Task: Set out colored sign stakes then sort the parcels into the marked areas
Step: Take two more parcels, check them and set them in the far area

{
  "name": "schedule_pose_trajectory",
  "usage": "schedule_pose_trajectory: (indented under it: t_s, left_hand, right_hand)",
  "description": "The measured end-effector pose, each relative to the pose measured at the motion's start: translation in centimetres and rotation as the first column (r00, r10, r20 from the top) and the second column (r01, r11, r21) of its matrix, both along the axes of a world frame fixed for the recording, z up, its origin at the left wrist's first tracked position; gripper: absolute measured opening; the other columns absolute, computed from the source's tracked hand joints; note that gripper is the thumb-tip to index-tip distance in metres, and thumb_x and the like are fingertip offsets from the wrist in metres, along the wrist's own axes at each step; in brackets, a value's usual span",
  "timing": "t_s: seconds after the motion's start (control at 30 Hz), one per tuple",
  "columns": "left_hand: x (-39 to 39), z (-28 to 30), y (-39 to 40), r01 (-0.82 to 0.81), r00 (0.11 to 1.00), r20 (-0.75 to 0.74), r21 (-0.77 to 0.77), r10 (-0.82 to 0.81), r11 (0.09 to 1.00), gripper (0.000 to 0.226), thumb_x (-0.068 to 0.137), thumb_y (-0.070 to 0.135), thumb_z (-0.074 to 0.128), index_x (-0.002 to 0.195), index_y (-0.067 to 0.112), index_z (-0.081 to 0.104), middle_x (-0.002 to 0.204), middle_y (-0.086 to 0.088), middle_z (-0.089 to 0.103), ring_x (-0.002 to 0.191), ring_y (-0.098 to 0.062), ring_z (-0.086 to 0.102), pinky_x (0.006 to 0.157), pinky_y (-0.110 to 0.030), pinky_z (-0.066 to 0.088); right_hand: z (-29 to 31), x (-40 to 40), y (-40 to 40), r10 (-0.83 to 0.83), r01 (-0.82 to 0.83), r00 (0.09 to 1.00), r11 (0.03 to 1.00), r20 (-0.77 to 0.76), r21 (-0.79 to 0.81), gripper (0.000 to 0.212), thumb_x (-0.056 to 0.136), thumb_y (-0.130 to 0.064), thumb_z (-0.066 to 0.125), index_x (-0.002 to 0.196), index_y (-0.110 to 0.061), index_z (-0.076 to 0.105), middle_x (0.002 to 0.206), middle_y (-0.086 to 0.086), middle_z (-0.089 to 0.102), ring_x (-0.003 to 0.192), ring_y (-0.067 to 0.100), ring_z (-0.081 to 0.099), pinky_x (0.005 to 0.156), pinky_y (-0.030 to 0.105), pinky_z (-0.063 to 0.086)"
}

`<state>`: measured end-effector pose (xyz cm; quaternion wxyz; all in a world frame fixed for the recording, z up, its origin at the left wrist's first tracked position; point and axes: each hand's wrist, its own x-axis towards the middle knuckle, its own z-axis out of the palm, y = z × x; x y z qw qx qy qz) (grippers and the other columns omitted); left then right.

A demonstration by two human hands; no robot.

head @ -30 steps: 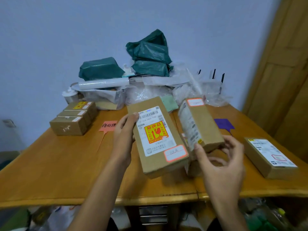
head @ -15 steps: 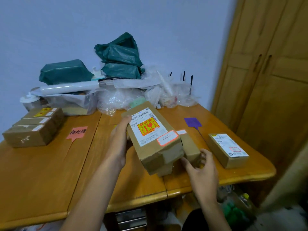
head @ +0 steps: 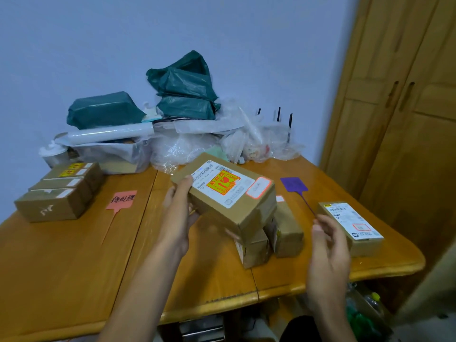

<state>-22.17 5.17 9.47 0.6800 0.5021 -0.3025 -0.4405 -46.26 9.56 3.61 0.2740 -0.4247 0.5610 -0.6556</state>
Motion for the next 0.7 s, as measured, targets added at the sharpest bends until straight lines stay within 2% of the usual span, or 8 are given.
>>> schedule_pose_trajectory:
  t_s: [0.07,0.13,0.2,0.3,0.37,0.5,0.6,0.7]
  left_hand:
    - [-1.1,0.5,0.2,0.000,1.000,-0.010,-0.027,0.000,1.000,0.047,0.097,0.050,0.067,0.137,0.026,0.060,0.130,0.000,0.075,0.121,-0.019,0.071,0.091,-0.039,0.063]
    - [-2.6,0.5,0.8,0.075,0.997,0.019,-0.055,-0.074,0.996,0.047,0.098,0.054,0.066,0.138,0.031,0.054,0.138,0.005,0.064,0.122,-0.008,0.066,0.093,-0.036,0.062]
    - [-4.0,0.2,1.4,0.150,0.982,0.128,-0.067,-0.141,0.986,0.037,0.099,0.058,0.060,0.130,0.040,0.054,0.142,0.009,0.057,0.122,0.000,0.061,0.098,-0.038,0.060]
    - [-4.4,-1.0,1.8,0.192,0.921,0.350,-0.033,-0.169,0.981,0.030,0.104,0.055,0.053,0.125,0.036,0.061,0.122,0.015,0.064,0.098,0.017,0.060,0.093,-0.023,0.053]
    - [-4.3,-2.3,1.9,0.215,0.873,0.451,-0.017,-0.185,0.976,0.026,0.106,0.048,0.052,0.123,0.031,0.063,0.112,0.014,0.067,0.089,0.018,0.061,0.079,-0.008,0.047]
    - [-3.8,-4.6,2.5,0.170,0.854,0.490,0.057,-0.176,0.984,0.019,0.109,0.043,0.050,0.117,0.030,0.062,0.108,0.011,0.069,0.092,0.010,0.063,0.069,-0.004,0.043]
    - [-3.5,-5.1,2.9,0.173,0.847,0.495,0.085,-0.192,0.981,0.022,0.110,0.046,0.046,0.115,0.032,0.062,0.108,0.013,0.071,0.092,0.016,0.062,0.071,-0.007,0.042]
    - [-2.1,-5.1,3.3,0.140,0.862,0.478,0.100,-0.171,0.985,0.024,0.110,0.048,0.045,0.103,0.033,0.063,0.096,0.018,0.070,0.086,0.018,0.061,0.075,-0.009,0.042]
  right_hand:
    - [3.5,0.6,0.9,0.198,-0.193,0.978,0.979,0.073,-0.065,0.044,0.097,-0.065,0.050,0.136,-0.047,0.057,0.122,-0.026,0.067,0.111,-0.011,0.064,0.091,0.024,0.051]
    - [5.5,0.9,0.2,0.349,-0.346,0.931,0.937,0.104,-0.046,0.040,0.098,-0.063,0.051,0.135,-0.051,0.056,0.117,-0.034,0.069,0.106,-0.020,0.064,0.082,0.014,0.054]
    - [6.4,0.3,-1.9,0.316,-0.317,0.946,0.948,0.075,-0.008,0.029,0.103,-0.047,0.053,0.132,-0.049,0.058,0.111,-0.032,0.071,0.096,-0.019,0.068,0.070,0.008,0.054]
    - [6.7,-1.1,-4.9,0.202,-0.208,0.975,0.976,0.092,0.064,0.036,0.105,-0.045,0.051,0.139,-0.039,0.063,0.125,-0.014,0.073,0.091,-0.004,0.074,0.084,0.028,0.056]
    - [6.1,-1.7,-6.0,0.193,-0.203,0.976,0.974,0.104,0.099,0.039,0.107,-0.039,0.049,0.142,-0.032,0.063,0.131,-0.005,0.071,0.087,-0.008,0.070,0.081,0.024,0.050]
    - [4.6,-0.8,-5.9,0.219,-0.224,0.974,0.963,0.052,0.148,0.037,0.110,-0.037,0.042,0.143,-0.033,0.059,0.114,-0.010,0.067,0.072,-0.010,0.063,0.064,0.014,0.042]
    - [5.3,0.0,-5.6,0.211,-0.204,0.977,0.964,-0.021,0.172,0.044,0.111,-0.040,0.040,0.153,-0.033,0.050,0.134,-0.002,0.059,0.094,0.007,0.060,0.079,0.025,0.043]
    - [5.2,0.9,-4.5,-0.053,0.057,0.974,0.998,-0.219,0.010,0.050,0.105,-0.038,0.048,0.153,-0.023,0.048,0.153,0.004,0.054,0.139,0.030,0.050,0.115,0.043,0.038]
